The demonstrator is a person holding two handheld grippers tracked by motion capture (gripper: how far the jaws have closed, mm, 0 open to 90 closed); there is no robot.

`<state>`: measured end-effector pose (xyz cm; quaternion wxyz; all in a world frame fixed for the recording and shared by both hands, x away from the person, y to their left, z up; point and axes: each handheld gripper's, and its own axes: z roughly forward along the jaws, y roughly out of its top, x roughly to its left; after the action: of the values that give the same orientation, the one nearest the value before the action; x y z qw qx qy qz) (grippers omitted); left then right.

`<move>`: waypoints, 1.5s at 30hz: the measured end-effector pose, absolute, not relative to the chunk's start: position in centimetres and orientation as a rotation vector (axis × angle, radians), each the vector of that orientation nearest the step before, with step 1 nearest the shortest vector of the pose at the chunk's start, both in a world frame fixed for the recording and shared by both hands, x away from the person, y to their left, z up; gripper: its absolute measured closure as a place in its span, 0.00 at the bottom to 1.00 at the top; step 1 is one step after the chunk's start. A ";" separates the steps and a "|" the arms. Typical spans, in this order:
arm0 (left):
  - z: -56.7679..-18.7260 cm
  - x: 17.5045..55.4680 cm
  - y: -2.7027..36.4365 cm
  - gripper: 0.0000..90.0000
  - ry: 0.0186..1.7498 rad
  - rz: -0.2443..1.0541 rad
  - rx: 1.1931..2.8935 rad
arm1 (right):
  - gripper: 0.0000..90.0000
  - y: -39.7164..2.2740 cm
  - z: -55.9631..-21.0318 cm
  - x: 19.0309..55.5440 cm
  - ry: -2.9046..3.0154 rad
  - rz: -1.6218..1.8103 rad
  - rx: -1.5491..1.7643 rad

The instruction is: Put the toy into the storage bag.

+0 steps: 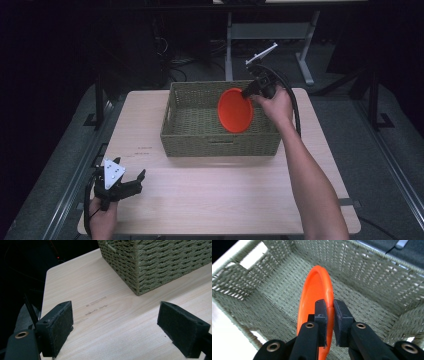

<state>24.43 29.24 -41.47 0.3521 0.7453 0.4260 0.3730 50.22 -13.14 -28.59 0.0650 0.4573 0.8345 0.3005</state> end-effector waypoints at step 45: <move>-41.4 24.5 29.4 0.14 1.109 0.967 1.912 | 0.90 -13.4 -34.3 51.7 2.630 0.796 1.446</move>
<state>24.52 29.38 -41.43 0.3565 0.7403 0.4296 0.3745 51.71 -13.36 -34.29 0.0182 0.4655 0.8470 0.2562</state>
